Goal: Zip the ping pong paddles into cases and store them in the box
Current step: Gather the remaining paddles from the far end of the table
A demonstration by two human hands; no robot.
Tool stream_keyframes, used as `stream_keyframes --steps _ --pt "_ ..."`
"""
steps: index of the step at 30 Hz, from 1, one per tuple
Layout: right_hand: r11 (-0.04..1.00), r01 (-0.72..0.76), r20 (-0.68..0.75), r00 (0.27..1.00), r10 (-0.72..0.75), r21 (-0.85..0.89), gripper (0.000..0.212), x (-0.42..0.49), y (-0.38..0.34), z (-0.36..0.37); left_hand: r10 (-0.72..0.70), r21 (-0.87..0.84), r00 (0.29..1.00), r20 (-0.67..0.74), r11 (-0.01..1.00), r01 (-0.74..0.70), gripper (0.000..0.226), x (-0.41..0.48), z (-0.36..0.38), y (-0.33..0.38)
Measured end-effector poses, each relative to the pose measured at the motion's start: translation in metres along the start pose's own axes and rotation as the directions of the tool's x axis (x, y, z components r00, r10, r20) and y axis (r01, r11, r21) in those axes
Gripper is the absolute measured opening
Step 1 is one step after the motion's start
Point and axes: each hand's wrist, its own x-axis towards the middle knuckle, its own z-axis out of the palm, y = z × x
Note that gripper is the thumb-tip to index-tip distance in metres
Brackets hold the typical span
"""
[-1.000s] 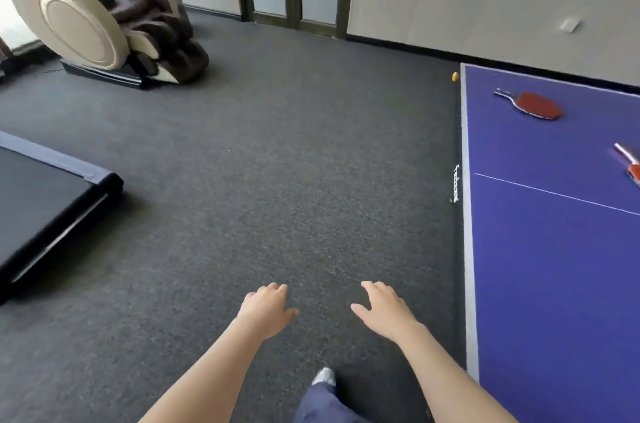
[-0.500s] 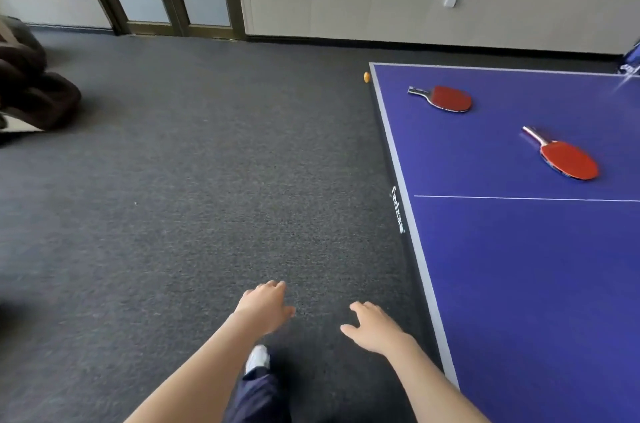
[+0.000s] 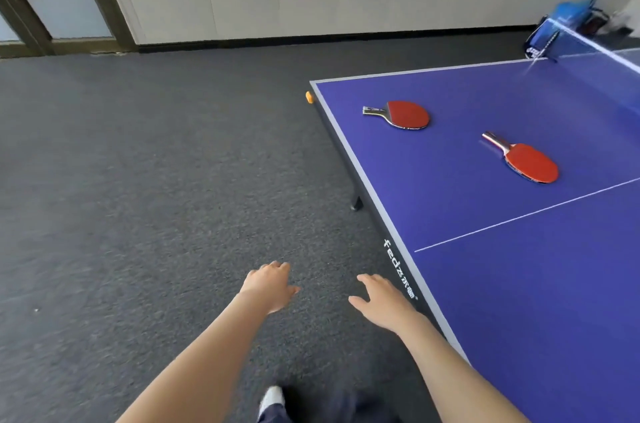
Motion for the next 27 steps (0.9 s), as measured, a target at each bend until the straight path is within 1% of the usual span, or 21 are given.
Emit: stream_keyframes --steps 6,14,19,24,27 --pt "0.994 -0.059 -0.061 0.996 0.065 0.095 0.061 0.055 0.003 -0.052 0.098 0.049 0.995 0.02 0.994 -0.099 0.053 0.076 -0.058 0.013" --pt "0.968 -0.119 -0.126 0.981 0.149 0.223 0.06 0.146 0.055 -0.129 0.19 0.15 0.982 0.01 0.97 -0.19 0.051 0.197 -0.142 0.068" --pt "0.941 -0.169 -0.163 0.961 0.223 0.292 0.06 0.185 0.089 -0.178 0.262 0.128 0.964 -0.042 0.959 -0.255 0.056 0.261 -0.193 0.11" --pt "0.908 -0.224 -0.195 0.932 0.306 0.354 0.059 0.215 0.115 -0.204 0.315 0.142 0.948 -0.044 0.941 -0.307 0.055 0.324 -0.23 0.14" --pt "0.877 -0.273 -0.189 0.91 0.368 0.396 0.058 0.236 0.126 -0.219 0.349 0.145 0.936 -0.048 0.929 -0.339 0.057 0.366 -0.249 0.153"
